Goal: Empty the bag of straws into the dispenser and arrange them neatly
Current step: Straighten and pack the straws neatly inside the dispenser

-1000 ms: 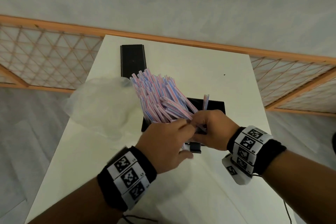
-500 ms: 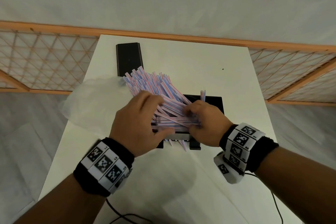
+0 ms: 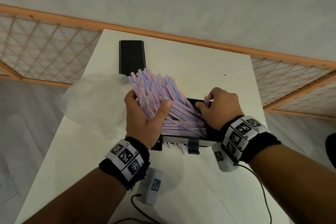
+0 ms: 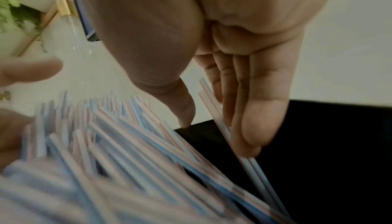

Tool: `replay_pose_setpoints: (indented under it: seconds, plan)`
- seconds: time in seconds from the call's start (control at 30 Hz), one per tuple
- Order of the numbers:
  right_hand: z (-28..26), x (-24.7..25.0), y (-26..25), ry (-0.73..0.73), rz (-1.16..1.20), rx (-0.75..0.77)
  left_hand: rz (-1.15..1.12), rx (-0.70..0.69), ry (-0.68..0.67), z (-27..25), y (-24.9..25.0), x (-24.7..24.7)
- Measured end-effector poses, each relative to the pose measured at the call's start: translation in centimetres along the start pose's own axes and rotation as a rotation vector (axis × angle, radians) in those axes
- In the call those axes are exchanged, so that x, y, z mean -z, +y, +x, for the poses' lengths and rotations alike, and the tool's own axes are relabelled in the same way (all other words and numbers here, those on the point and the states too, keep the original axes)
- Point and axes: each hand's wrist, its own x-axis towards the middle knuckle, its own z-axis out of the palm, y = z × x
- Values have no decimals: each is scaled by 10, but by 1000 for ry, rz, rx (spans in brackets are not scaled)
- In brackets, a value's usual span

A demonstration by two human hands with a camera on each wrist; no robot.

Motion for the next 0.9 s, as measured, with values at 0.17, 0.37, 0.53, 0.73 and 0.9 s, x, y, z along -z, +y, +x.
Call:
replay_pose_setpoints:
  seconds: [0.17,0.37,0.53,0.73,0.9]
  plan:
    - [9,17,0,-93,-17,53,-8,-17,-19,2,-2,-1]
    - [-7,68,-20,18,-211,331,-54,-28,-28,4,-7,0]
    - [-21,76,-51,-77,-243,524,-137,-59,-21,4,-10,1]
    - [-7,31,-22,-379,-327,281,-199,-49,-25,6,-12,3]
    - [-8,-10,-11,-542,-200,277,-185,-30,-38,7,-14,2]
